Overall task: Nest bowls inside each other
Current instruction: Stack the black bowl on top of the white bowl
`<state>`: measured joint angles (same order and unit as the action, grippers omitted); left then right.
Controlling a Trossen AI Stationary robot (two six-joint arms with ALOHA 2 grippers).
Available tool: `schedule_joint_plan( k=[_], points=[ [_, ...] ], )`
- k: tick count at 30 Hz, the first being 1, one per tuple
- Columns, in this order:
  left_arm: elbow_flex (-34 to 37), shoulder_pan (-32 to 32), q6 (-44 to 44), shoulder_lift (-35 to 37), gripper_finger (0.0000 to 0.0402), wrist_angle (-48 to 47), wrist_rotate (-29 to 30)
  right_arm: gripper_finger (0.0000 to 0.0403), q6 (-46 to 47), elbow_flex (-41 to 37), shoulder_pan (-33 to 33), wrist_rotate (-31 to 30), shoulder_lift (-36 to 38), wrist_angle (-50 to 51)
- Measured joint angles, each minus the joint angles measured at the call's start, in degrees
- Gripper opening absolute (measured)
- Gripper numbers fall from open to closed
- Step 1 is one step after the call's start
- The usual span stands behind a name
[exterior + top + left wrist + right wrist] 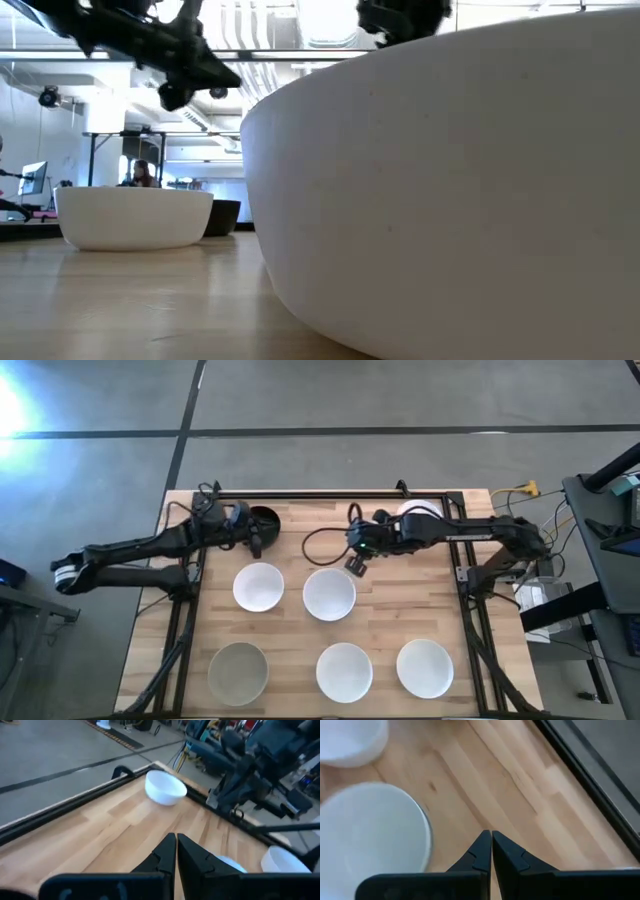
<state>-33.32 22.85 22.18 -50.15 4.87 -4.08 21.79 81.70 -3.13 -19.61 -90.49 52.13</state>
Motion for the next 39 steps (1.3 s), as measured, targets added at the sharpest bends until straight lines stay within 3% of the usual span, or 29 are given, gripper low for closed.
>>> schedule_joint_plan(
  k=[6, 12, 18, 23, 33, 39],
  points=[
    [-0.9, 0.0, 2.1, -8.2, 0.0000, 17.0, -0.2, 0.0009, 0.5, -13.3, -3.0, 6.8, 9.9, -13.0],
    [-3.1, 2.1, 3.9, -11.5, 0.0000, 17.1, -0.2, 0.0009, 0.2, -26.0, -7.4, 18.3, 19.0, -35.6],
    [-7.1, 7.8, 3.1, -10.5, 0.0000, -1.0, 2.6, 0.0009, 4.5, -35.6, -12.3, 25.1, 22.2, -51.7],
    [-13.9, 10.3, -10.3, -9.3, 0.0000, -15.9, 4.0, 0.0009, 5.5, -38.0, -13.8, 29.1, 21.9, -56.4],
    [-22.7, 17.6, -7.9, -14.3, 0.0000, -33.2, 5.4, 0.0009, 3.7, -38.0, -15.8, 29.0, 21.1, -60.0],
    [-22.9, 19.6, -7.6, -19.5, 0.0038, -34.5, -1.3, 0.0009, 3.7, -38.0, -16.6, 28.8, 21.1, -60.0]
  ],
)
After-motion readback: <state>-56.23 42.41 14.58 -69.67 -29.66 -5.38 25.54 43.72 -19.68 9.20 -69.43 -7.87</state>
